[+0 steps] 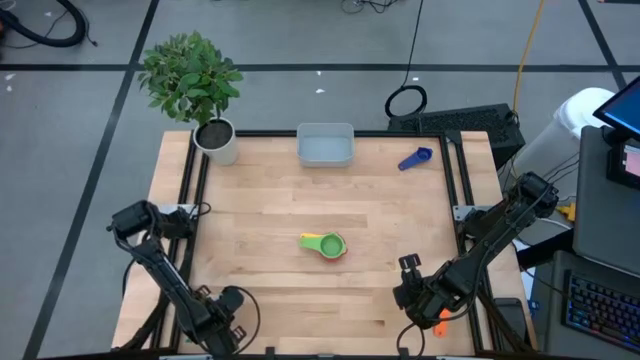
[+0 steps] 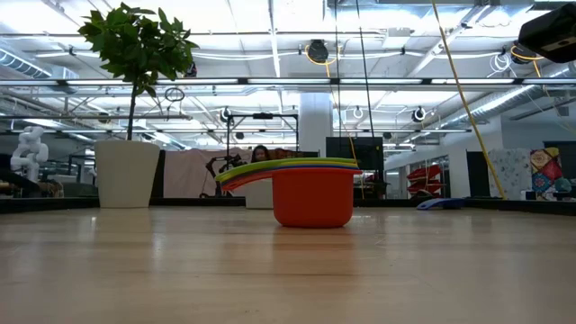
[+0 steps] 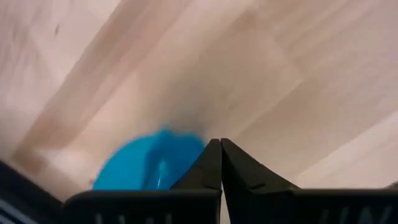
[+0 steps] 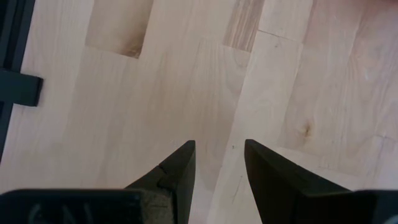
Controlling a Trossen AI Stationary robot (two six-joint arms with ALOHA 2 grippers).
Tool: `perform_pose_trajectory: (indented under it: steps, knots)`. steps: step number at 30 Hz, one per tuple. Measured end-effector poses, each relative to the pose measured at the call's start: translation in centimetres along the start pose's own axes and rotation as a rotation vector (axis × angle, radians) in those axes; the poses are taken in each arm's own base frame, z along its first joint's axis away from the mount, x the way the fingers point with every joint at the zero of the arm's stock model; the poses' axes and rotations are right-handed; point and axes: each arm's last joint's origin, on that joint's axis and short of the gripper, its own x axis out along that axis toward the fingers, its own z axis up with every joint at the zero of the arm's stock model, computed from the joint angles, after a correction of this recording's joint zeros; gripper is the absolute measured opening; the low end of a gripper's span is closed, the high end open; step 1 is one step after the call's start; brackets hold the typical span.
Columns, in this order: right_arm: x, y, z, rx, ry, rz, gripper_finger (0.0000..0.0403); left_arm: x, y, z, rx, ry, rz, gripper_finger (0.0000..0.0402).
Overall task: Nest measuring cups in basket
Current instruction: Stack the light blue measuring cup on top of the green measuring cup
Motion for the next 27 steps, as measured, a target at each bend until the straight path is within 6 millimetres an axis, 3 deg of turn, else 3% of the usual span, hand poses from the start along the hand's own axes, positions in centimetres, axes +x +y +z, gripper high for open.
perform_pose_trajectory:
  steps: [13, 20, 27]
  knots:
    - [0.0, 0.0, 0.1, 0.006, -0.007, 0.003, 0.0132, -0.1, -0.6, 1.2, 0.053, -0.005, -0.041, 0.0014]
    - [0.0, 0.0, 0.1, -0.008, -0.008, 0.002, 0.0132, -0.2, -1.5, 1.1, 0.074, -0.005, -0.136, 0.0083]
    - [0.0, 0.0, 0.2, -0.025, -0.020, -0.008, 0.0132, -0.4, -1.4, 1.6, 0.066, -0.011, -0.117, 0.0168]
